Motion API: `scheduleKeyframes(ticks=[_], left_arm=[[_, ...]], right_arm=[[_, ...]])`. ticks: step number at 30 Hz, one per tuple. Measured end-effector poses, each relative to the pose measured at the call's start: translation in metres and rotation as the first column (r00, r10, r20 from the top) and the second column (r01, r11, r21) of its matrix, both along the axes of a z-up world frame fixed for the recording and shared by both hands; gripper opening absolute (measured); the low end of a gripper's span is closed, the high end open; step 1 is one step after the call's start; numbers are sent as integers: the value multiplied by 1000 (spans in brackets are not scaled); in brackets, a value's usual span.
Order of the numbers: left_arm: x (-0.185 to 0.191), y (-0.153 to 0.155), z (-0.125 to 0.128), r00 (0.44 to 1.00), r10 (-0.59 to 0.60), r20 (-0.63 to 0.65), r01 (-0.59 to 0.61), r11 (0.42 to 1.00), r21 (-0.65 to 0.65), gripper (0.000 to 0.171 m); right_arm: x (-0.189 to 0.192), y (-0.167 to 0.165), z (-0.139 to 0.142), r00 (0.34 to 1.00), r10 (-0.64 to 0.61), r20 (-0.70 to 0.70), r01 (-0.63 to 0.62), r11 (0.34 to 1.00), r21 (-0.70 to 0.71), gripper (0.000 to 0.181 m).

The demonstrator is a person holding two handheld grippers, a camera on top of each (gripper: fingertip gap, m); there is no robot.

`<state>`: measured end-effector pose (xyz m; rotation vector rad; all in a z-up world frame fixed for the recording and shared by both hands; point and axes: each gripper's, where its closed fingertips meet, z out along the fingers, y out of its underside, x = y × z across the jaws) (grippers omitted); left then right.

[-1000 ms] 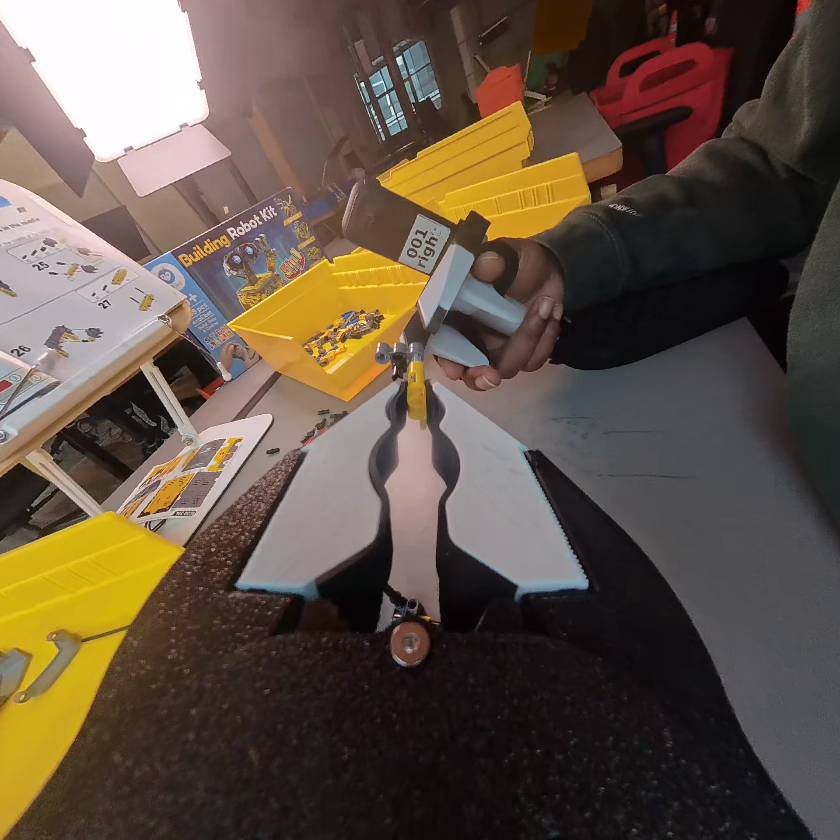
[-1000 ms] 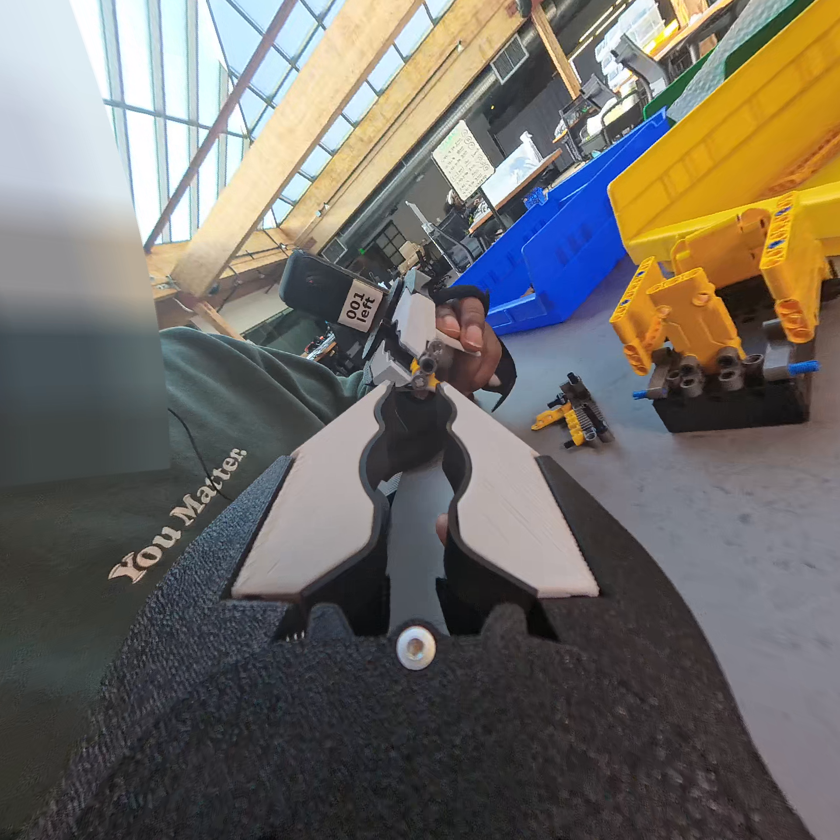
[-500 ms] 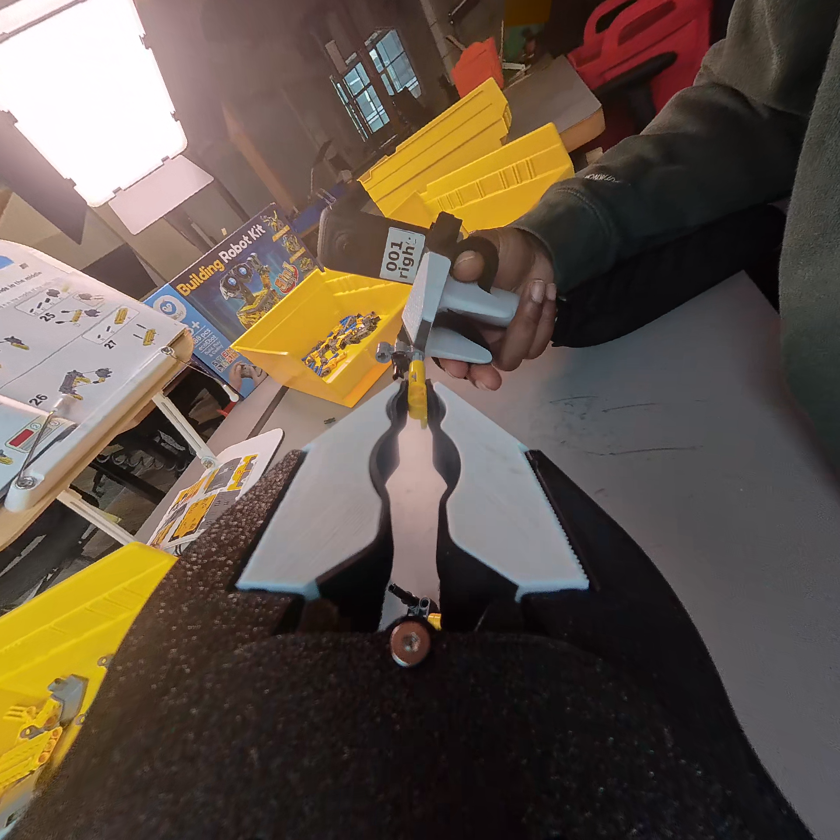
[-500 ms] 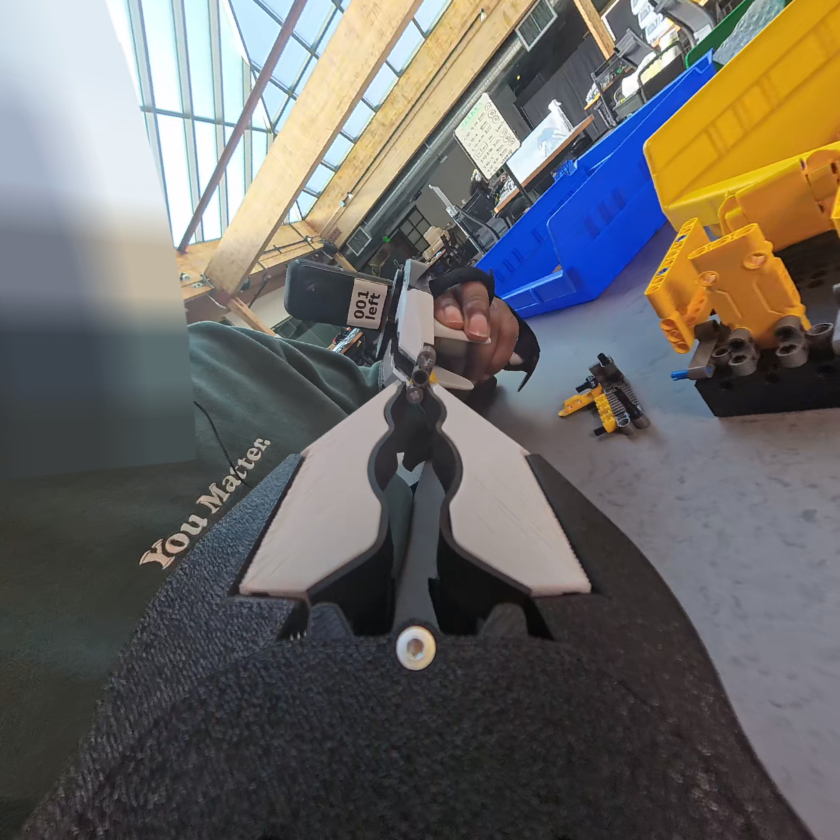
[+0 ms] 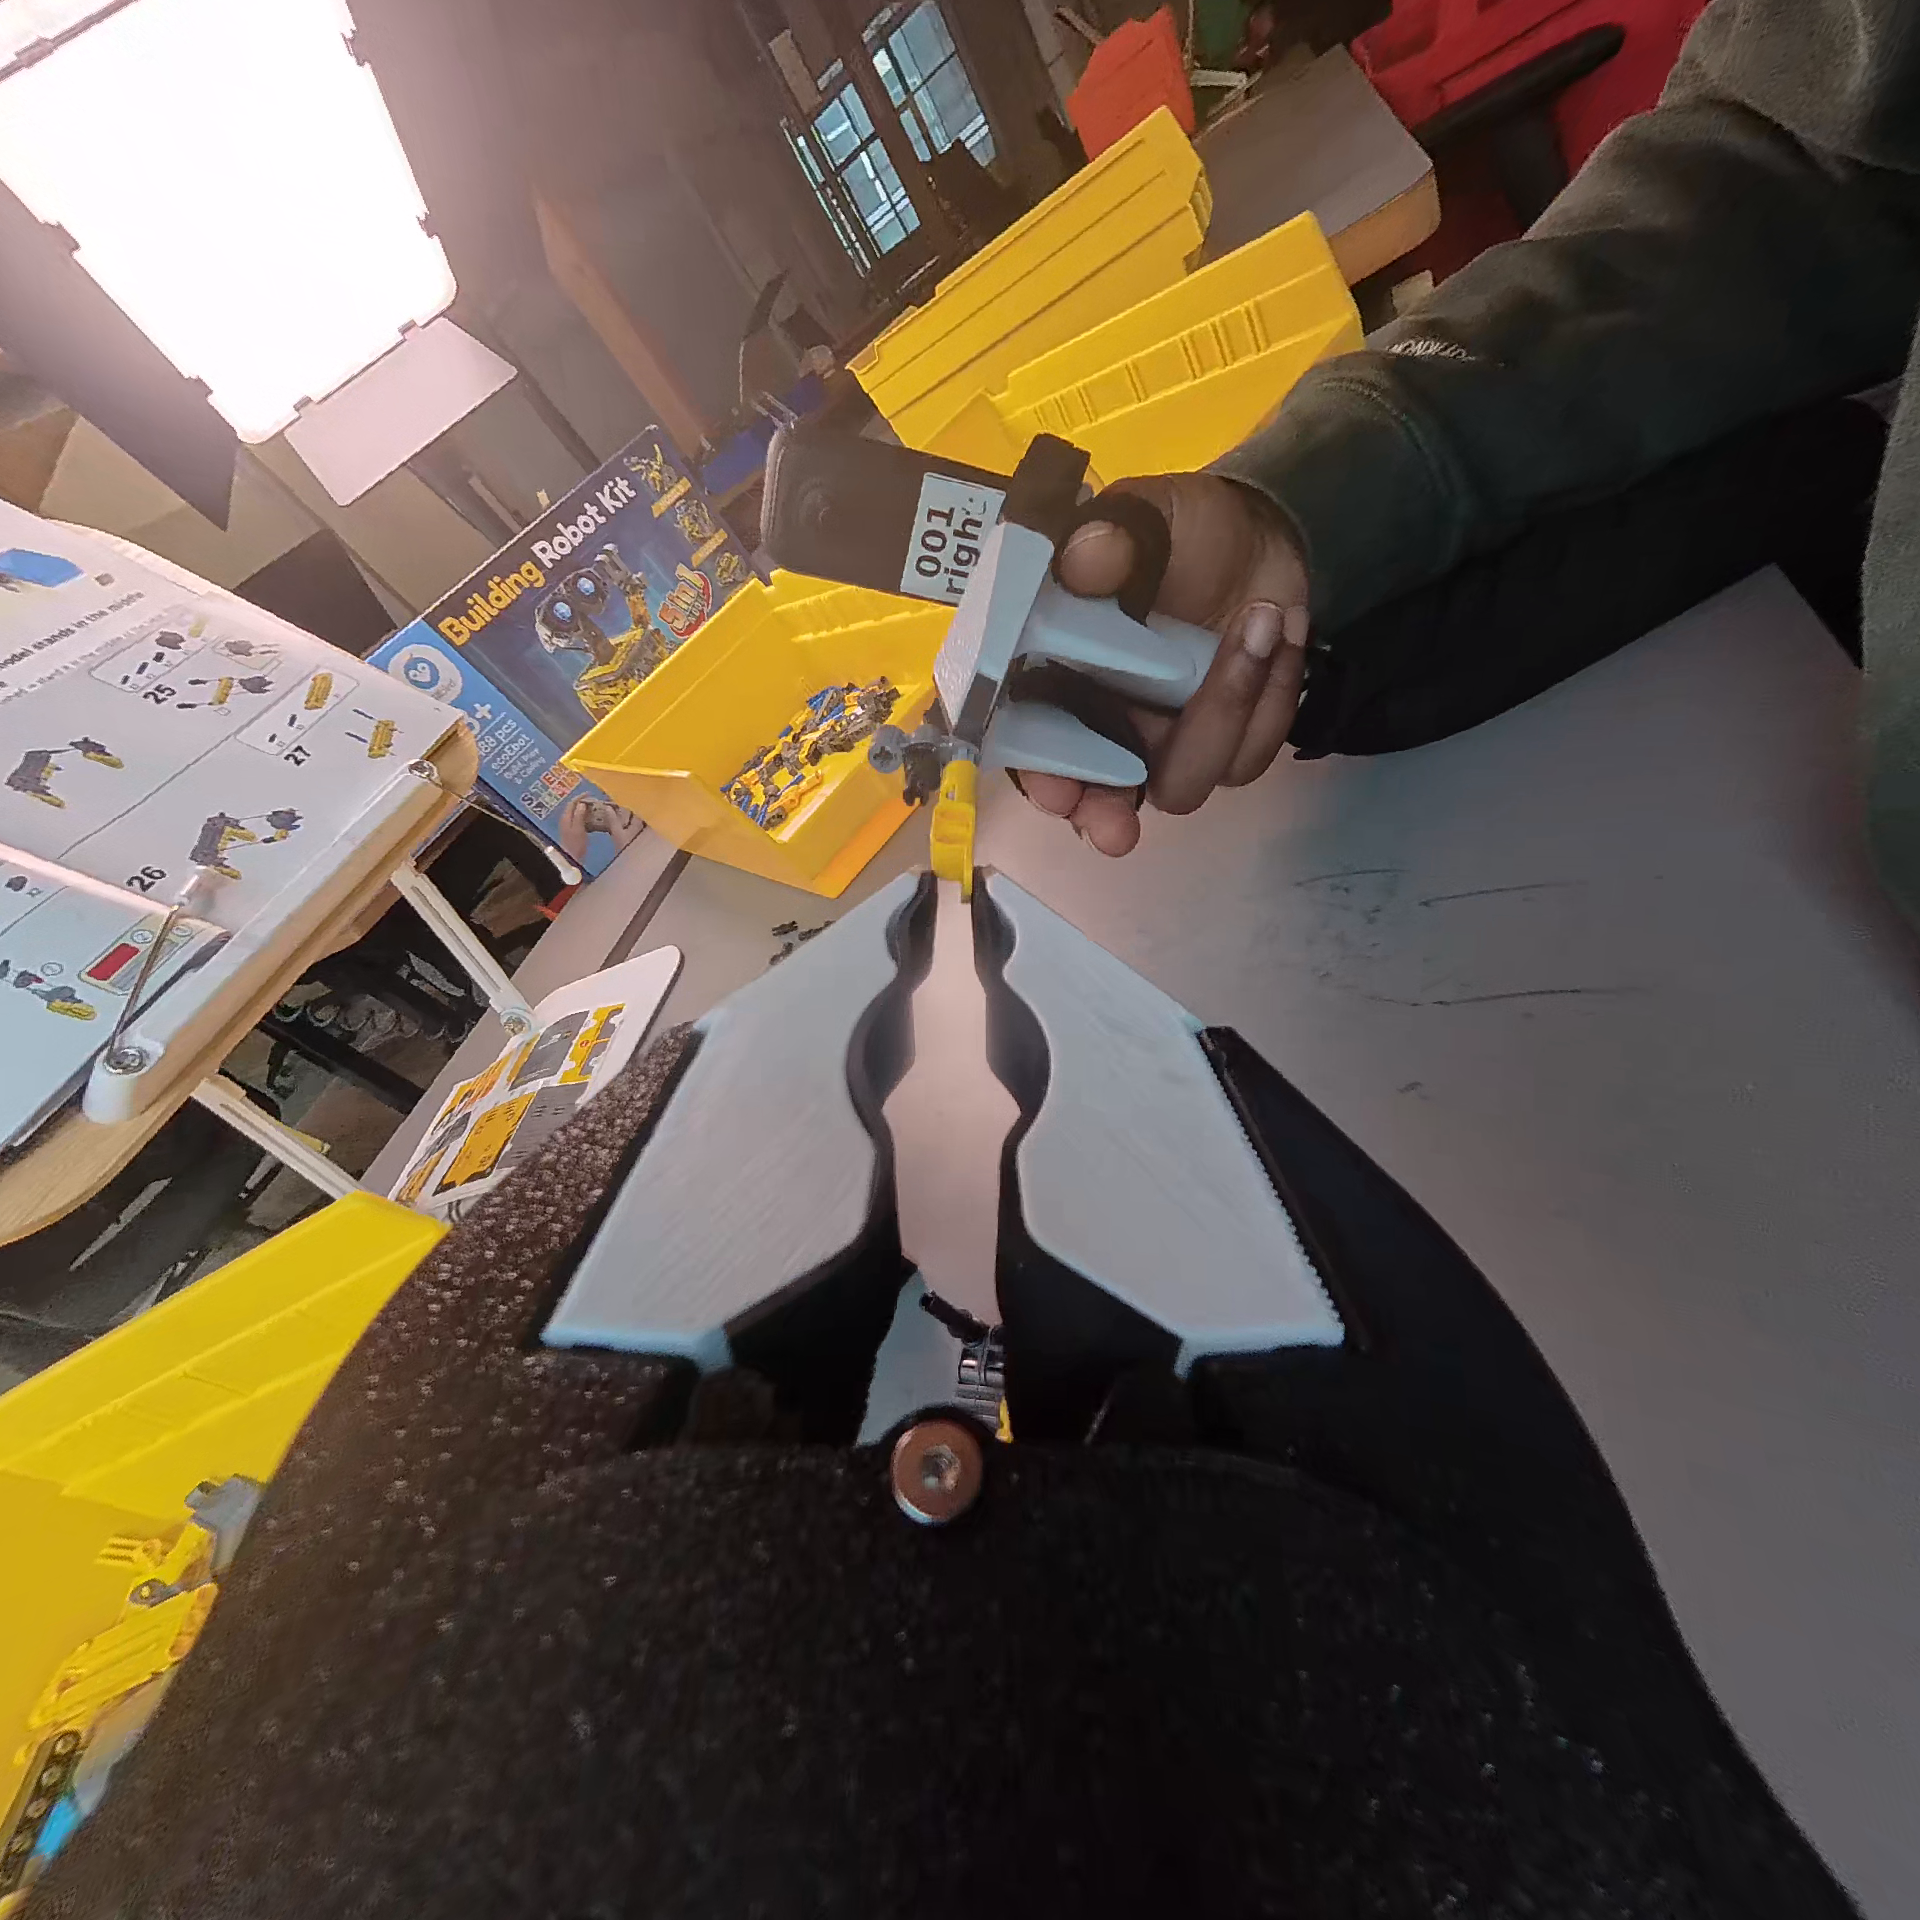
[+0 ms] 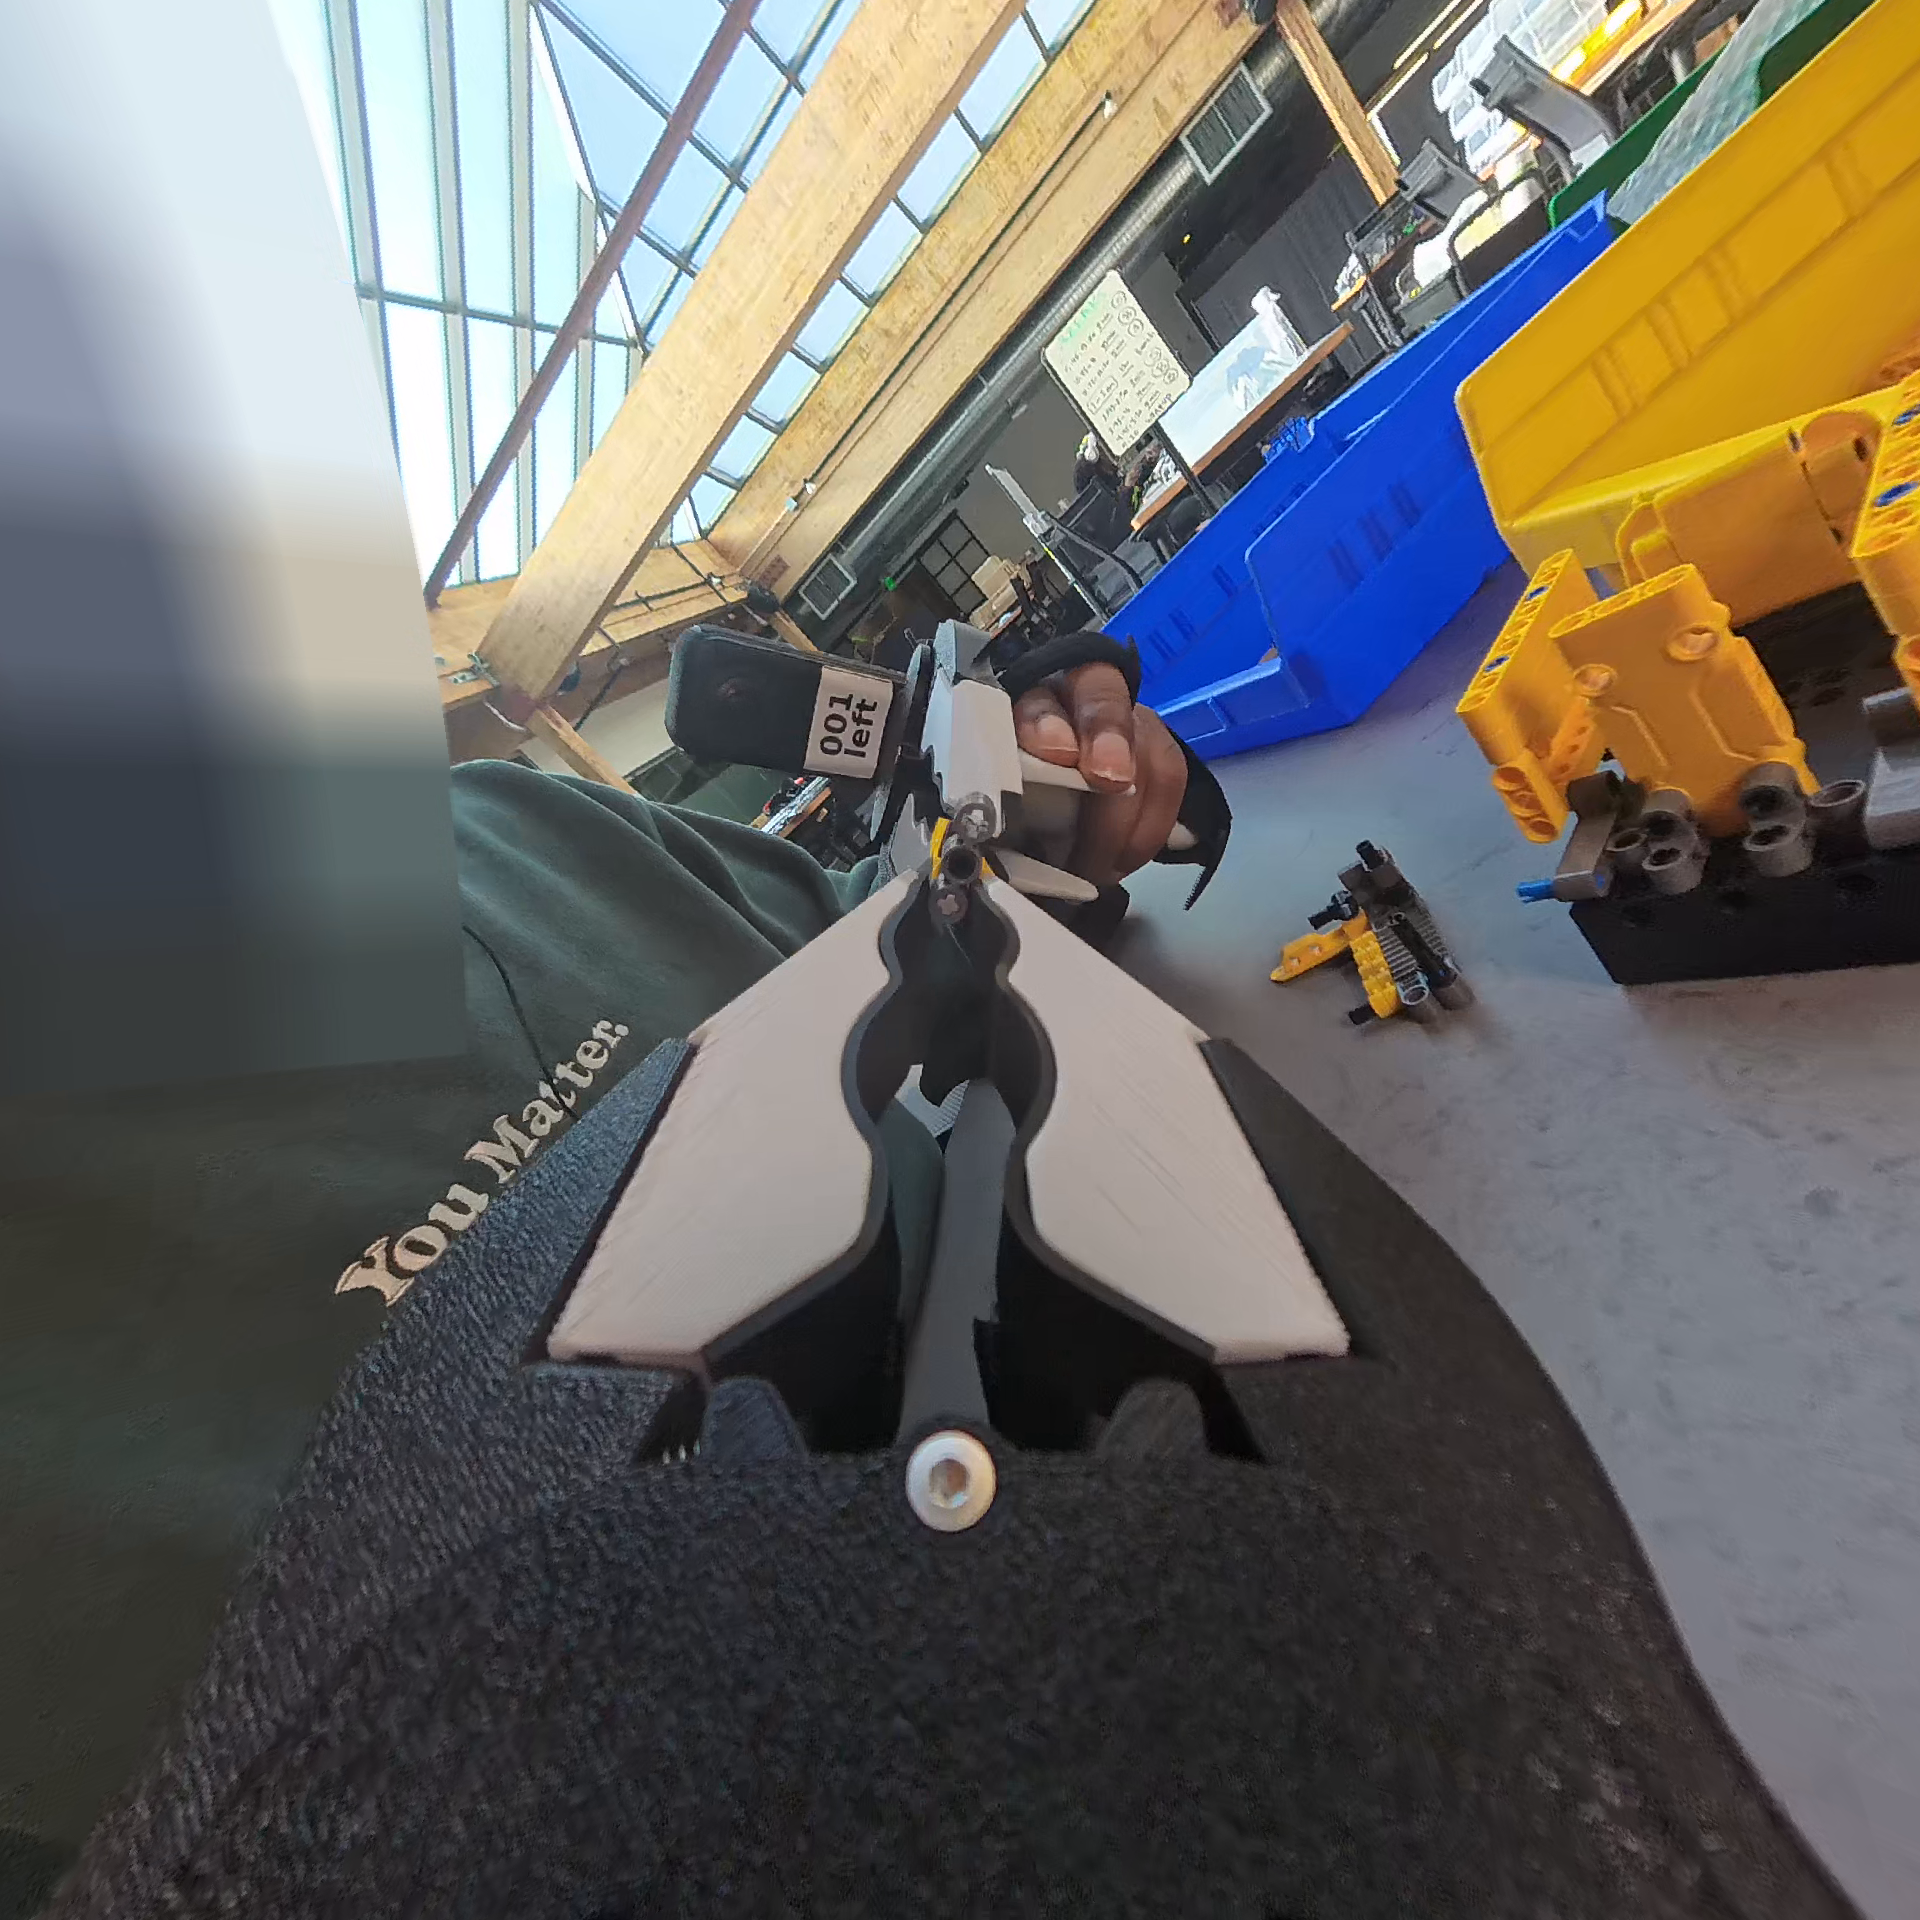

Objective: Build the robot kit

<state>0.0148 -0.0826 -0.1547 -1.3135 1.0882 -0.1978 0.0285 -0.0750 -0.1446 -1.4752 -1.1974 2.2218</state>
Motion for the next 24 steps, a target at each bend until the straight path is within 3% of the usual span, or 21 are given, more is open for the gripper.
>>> scheduleKeyframes(ticks=[10, 13, 24], left_arm=[[2, -1, 3, 998, -25, 65, 28, 999, -40, 14], [2, -2, 2, 997, -32, 66, 36, 998, -48, 7], [0, -7, -6, 996, -85, 24, 87, 989, -122, 6]], right_arm=[[-1, 5, 3, 1000, -25, -11, 25, 999, -28, 6], [-2, 2, 0, 1000, -14, 3, 14, 1000, -19, 6], [-5, -6, -10, 1000, 17, 23, -15, 999, -48, 6]])
